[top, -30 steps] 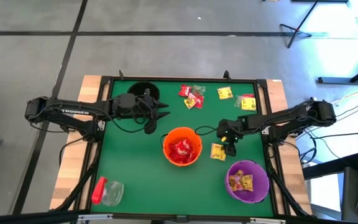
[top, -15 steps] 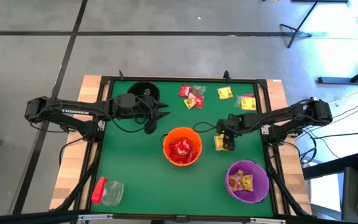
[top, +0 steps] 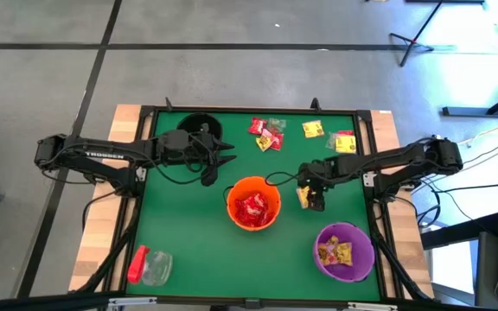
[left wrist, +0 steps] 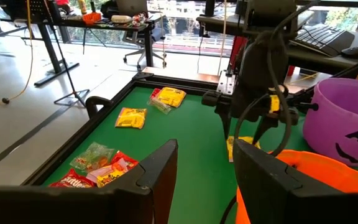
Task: Sort candy
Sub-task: Put the yellow candy into the purple bin
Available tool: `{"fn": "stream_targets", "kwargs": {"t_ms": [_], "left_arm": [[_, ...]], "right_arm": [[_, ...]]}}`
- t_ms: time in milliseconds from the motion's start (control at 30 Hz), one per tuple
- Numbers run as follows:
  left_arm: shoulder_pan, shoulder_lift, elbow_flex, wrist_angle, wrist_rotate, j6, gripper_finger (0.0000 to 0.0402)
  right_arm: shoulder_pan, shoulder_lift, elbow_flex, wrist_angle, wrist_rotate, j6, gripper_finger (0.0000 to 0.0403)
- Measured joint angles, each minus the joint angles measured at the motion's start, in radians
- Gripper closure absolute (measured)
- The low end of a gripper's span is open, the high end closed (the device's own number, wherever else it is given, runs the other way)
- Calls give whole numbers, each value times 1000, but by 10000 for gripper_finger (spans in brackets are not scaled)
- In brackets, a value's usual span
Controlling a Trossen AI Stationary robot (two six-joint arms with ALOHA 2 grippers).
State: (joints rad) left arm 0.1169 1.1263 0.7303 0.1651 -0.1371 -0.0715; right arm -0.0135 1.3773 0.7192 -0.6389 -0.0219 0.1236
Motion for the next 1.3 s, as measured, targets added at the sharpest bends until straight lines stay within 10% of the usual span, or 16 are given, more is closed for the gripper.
{"fn": "stream_targets", "kwargs": {"t_ms": [433, 900, 1300], "left_arm": [[0, 0, 0, 0, 0, -3, 253], [0, 0, 0, 1, 0, -5, 253], [0, 0, 0, 1, -3, 10, 253]], "right_arm": [[0, -5, -114, 73, 34, 2, 150], [-38, -15, -93, 36, 47, -12, 387], [-119, -271, 31, -188, 15, -19, 399]]}}
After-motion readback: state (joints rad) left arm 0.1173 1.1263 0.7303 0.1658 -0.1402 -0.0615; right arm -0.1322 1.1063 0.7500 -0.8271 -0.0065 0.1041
